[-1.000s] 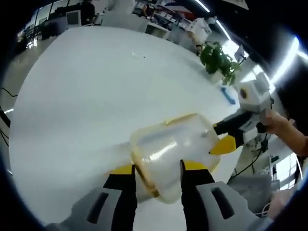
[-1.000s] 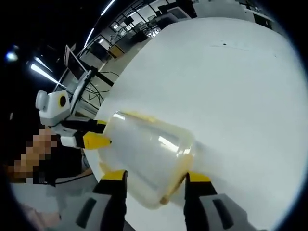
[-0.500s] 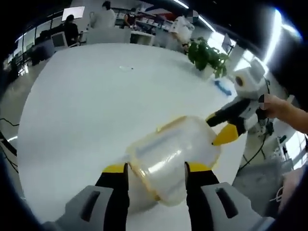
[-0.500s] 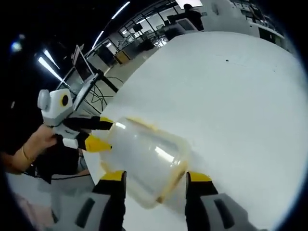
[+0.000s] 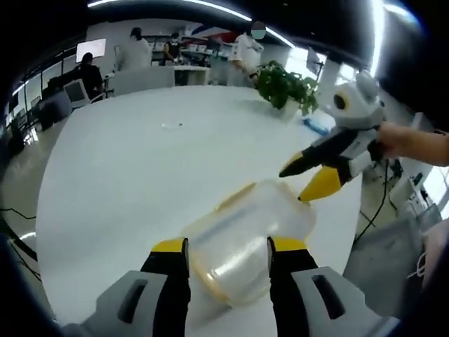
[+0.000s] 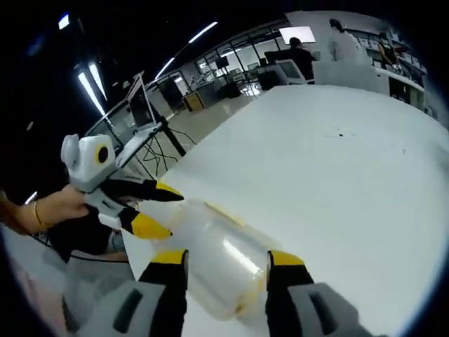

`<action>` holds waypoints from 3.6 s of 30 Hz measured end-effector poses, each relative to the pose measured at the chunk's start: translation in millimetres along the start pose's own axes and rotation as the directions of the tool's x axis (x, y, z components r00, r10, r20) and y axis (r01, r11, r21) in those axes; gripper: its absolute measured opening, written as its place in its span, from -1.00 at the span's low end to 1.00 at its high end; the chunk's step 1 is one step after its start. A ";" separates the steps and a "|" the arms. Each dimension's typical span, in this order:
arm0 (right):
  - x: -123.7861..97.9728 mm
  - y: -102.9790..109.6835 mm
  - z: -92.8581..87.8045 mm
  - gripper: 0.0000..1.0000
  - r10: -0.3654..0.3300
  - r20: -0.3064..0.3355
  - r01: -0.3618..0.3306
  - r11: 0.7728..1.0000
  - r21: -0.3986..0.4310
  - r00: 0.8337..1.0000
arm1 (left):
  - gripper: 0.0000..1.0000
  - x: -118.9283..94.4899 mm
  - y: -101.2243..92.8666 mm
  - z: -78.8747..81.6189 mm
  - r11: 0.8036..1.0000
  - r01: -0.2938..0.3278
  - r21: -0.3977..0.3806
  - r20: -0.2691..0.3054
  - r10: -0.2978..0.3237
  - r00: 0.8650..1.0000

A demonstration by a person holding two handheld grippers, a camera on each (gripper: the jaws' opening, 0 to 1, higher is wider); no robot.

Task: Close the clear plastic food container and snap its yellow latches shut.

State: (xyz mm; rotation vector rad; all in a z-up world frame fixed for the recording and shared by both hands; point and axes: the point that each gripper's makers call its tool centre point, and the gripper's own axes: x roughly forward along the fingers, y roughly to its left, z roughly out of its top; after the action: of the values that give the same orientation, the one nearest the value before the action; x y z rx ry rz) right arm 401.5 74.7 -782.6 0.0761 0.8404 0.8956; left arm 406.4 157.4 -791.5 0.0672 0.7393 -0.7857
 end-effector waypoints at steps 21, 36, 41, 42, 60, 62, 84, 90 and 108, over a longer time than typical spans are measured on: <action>38.6 24.4 15.8 -0.31 0.067 -0.034 -0.070 0.993 -0.095 0.997 | -0.14 9.0 -34.3 -13.8 0.961 0.063 0.269 -0.061 -0.048 0.997; 53.9 17.0 14.9 -0.20 0.065 -0.106 -0.084 0.979 -0.187 0.992 | -0.10 5.6 -51.0 -25.1 0.793 0.059 0.606 -0.090 -0.005 0.996; 56.1 15.7 16.4 -0.20 0.067 -0.146 -0.101 0.966 -0.238 0.987 | -0.09 10.0 -54.9 -26.2 0.787 0.066 0.613 -0.098 -0.007 0.995; 56.0 15.0 16.9 -0.19 0.064 -0.150 -0.100 0.963 -0.251 0.987 | -0.09 10.7 -55.8 -26.7 0.784 0.068 0.617 -0.100 -0.007 0.995; 69.3 6.9 4.0 -0.13 0.107 -0.451 -0.334 0.823 -0.460 0.886 | -0.19 26.6 -55.5 -30.8 0.737 0.042 0.674 -0.107 0.041 0.993; 70.4 6.5 3.8 -0.13 0.109 -0.461 -0.335 0.831 -0.444 0.881 | -0.17 27.1 -55.3 -30.4 0.722 0.047 0.691 -0.107 0.039 0.993; 74.3 7.4 2.3 -0.21 0.101 -0.598 -0.430 0.790 -0.438 0.795 | -0.23 28.8 -49.5 -27.1 0.760 0.061 0.647 -0.132 0.033 0.991; 76.1 7.7 0.8 -0.23 0.082 -0.645 -0.439 0.797 -0.416 0.760 | -0.24 28.5 -48.3 -27.0 0.772 0.065 0.633 -0.143 0.034 0.989; 74.5 7.0 -3.2 -0.25 0.114 -0.681 -0.478 0.795 -0.375 0.723 | -0.23 29.1 -47.9 -27.0 0.763 0.099 0.639 -0.172 0.016 0.985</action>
State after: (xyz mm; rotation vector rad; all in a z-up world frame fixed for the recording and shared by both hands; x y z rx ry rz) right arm 419.9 131.6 -827.8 -0.6340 1.1930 1.4984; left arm 372.7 113.6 -820.0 0.7603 0.5964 -1.0630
